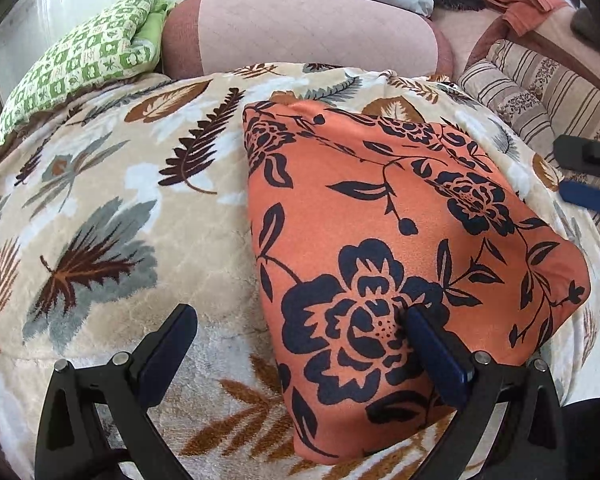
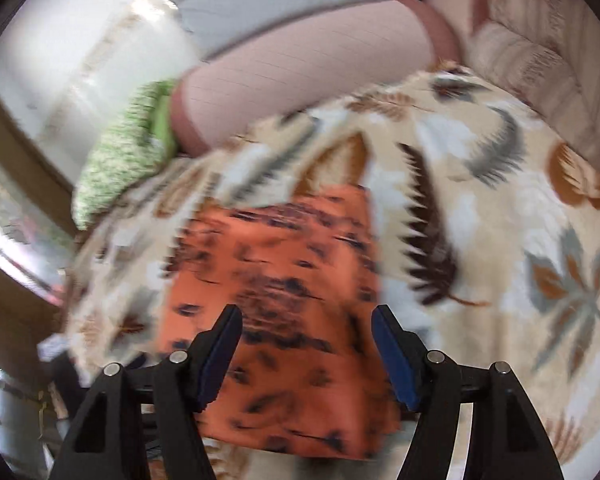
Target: Fold small clothes
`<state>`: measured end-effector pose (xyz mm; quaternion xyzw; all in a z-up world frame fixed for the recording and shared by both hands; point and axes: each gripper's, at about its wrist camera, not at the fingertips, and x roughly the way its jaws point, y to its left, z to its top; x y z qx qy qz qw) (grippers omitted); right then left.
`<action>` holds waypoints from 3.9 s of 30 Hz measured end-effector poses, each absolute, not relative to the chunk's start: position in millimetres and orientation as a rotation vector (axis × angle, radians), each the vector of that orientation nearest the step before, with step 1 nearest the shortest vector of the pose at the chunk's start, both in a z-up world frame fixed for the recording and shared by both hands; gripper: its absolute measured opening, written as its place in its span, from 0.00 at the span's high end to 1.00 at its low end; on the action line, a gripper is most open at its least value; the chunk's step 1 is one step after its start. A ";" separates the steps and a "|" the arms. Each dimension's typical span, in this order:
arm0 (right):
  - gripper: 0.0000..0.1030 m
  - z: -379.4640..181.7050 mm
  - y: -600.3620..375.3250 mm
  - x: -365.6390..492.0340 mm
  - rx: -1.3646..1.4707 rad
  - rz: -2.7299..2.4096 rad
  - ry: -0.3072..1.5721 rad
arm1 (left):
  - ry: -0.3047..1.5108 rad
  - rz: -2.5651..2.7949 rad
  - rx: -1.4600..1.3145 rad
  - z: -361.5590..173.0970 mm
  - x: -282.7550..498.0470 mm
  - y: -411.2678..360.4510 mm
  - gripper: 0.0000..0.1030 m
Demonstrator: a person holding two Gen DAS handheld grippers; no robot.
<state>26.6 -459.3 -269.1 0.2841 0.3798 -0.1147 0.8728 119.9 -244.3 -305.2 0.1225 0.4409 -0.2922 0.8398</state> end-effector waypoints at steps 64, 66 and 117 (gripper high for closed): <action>0.81 -353.0 -444.5 6.7 0.807 -0.233 0.801 | 0.824 -0.568 0.237 -313.4 104.8 -242.9 0.00; 0.81 -353.7 -445.0 6.9 0.808 -0.231 0.802 | 0.798 -0.561 0.254 -313.1 100.9 -243.0 0.00; 0.45 -332.2 -453.1 -5.1 0.768 -0.129 0.746 | 0.912 -0.475 0.143 -297.5 144.6 -213.1 0.00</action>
